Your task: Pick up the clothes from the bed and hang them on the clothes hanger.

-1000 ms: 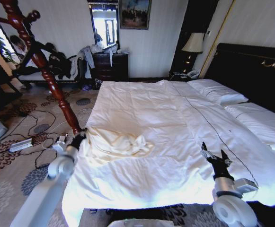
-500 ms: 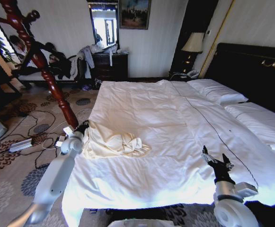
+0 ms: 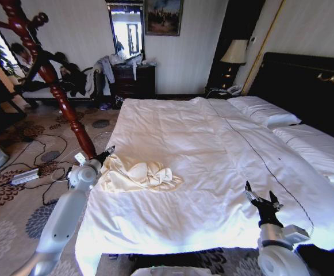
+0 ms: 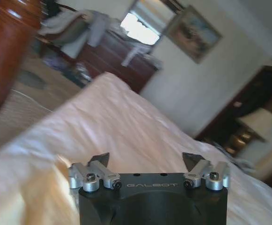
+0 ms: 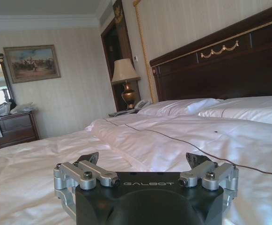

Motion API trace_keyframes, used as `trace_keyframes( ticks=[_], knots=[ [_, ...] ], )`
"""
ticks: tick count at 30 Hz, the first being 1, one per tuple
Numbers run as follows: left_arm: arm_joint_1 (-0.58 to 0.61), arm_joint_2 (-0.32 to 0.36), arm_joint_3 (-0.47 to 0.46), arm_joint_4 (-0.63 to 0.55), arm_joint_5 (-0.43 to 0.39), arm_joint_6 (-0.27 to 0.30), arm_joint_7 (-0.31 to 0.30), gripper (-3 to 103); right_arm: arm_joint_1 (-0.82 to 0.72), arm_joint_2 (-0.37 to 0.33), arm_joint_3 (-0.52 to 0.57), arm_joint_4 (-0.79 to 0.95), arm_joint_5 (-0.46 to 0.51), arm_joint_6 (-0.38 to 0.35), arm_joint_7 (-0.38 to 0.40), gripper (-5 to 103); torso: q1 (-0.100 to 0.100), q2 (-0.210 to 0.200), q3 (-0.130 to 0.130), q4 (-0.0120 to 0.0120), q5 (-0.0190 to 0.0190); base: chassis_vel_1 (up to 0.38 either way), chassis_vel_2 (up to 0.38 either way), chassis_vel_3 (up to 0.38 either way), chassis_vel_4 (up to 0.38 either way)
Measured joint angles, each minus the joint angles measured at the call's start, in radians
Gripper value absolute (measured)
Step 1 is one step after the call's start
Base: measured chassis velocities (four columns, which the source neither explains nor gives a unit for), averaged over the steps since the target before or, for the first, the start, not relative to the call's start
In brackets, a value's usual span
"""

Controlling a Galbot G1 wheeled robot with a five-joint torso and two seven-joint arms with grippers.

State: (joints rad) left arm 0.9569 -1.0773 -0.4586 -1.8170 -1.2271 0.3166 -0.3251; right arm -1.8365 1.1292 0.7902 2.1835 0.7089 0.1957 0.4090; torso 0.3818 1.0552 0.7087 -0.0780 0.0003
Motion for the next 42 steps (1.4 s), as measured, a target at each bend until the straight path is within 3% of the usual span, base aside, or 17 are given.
trace_keyframes(
  ticks=[2, 5, 6, 7, 10, 12, 20, 25, 27, 33, 40, 42],
  knots=[
    [0.044, -0.002, 0.008, -0.05, 0.022, 0.0, -0.01, 94, -0.002, 0.001, 0.001, 0.0, -0.001, 0.001, 0.001, 100, 0.0, 0.0, 0.0, 0.0001, 0.0, 0.0, 0.0, 0.0, 0.0],
    [0.187, -0.002, 0.049, -0.145, 0.172, 0.042, -0.06, 100, -0.006, -0.005, 0.007, -0.001, -0.001, 0.004, 0.003, 100, 0.0, 0.0, 0.0, -0.0001, -0.0003, 0.0, 0.0, 0.0, 0.0],
    [0.251, 0.006, 0.072, -0.168, 0.242, 0.055, -0.061, 100, -0.006, -0.012, 0.011, -0.001, 0.0, 0.005, 0.005, 100, 0.0, 0.0, 0.0, 0.0006, -0.0008, 0.0, 0.0, 0.0, 0.0],
    [0.251, 0.006, 0.072, -0.168, 0.242, 0.055, -0.061, 100, -0.006, -0.012, 0.011, -0.001, 0.0, 0.005, 0.005, 100, 0.0, 0.0, 0.0, 0.0006, -0.0008, 0.0, 0.0, 0.0, 0.0],
    [0.372, 0.026, 0.142, -0.2, 0.377, 0.053, -0.037, 100, -0.003, -0.022, 0.013, -0.003, 0.003, 0.005, 0.008, 100, 0.0, 0.0, 0.0, 0.0005, -0.0006, 0.0, 0.0, 0.0, 0.0],
    [0.4, 0.024, 0.173, -0.205, 0.411, 0.038, -0.031, 100, 0.001, -0.02, 0.012, -0.006, 0.003, 0.005, 0.008, 100, 0.0, 0.0, 0.0, 0.0003, -0.0001, 0.0, 0.0, 0.0, 0.0],
    [0.373, -0.033, 0.197, -0.204, 0.425, 0.004, -0.038, 100, 0.001, -0.003, 0.006, -0.011, -0.001, 0.005, 0.009, 100, 0.0, 0.0, 0.0, -0.0002, -0.0003, 0.0, 0.0, 0.0, 0.0],
    [0.295, -0.059, 0.105, -0.202, 0.405, 0.01, -0.075, 100, 0.001, -0.007, 0.018, -0.015, 0.001, 0.01, 0.017, 100, 0.0, 0.0, 0.0, 0.0003, -0.0002, 0.0, 0.0, 0.0, 0.0],
    [0.202, -0.082, 0.061, -0.142, 0.384, 0.005, -0.1, 103, 0.001, -0.003, 0.017, -0.016, 0.0, 0.011, 0.019, 100, 0.0, 0.0, 0.0, 0.0, -0.0004, 0.0, 0.0, 0.0, 0.0],
    [0.047, -0.144, 0.037, 0.003, 0.36, 0.0, -0.126, 92, 0.008, 0.014, 0.001, -0.023, -0.011, 0.01, 0.019, 100, 0.0, 0.0, 0.0, -0.0002, -0.0003, 0.0, 0.0, 0.0, 0.0],
    [0.009, -0.203, 0.019, 0.092, 0.363, -0.001, -0.135, 88, 0.006, 0.014, 0.007, -0.028, -0.012, 0.009, 0.019, 100, 0.0, 0.0, 0.0, 0.0002, -0.0003, 0.0, 0.0, 0.0, 0.0],
    [0.004, -0.227, 0.017, 0.121, 0.372, -0.007, -0.134, 78, 0.006, 0.018, 0.009, -0.028, -0.012, 0.009, 0.019, 100, 0.0, 0.0, 0.0, 0.0001, -0.0003, 0.0, 0.0, 0.0, 0.0]
  ],
)
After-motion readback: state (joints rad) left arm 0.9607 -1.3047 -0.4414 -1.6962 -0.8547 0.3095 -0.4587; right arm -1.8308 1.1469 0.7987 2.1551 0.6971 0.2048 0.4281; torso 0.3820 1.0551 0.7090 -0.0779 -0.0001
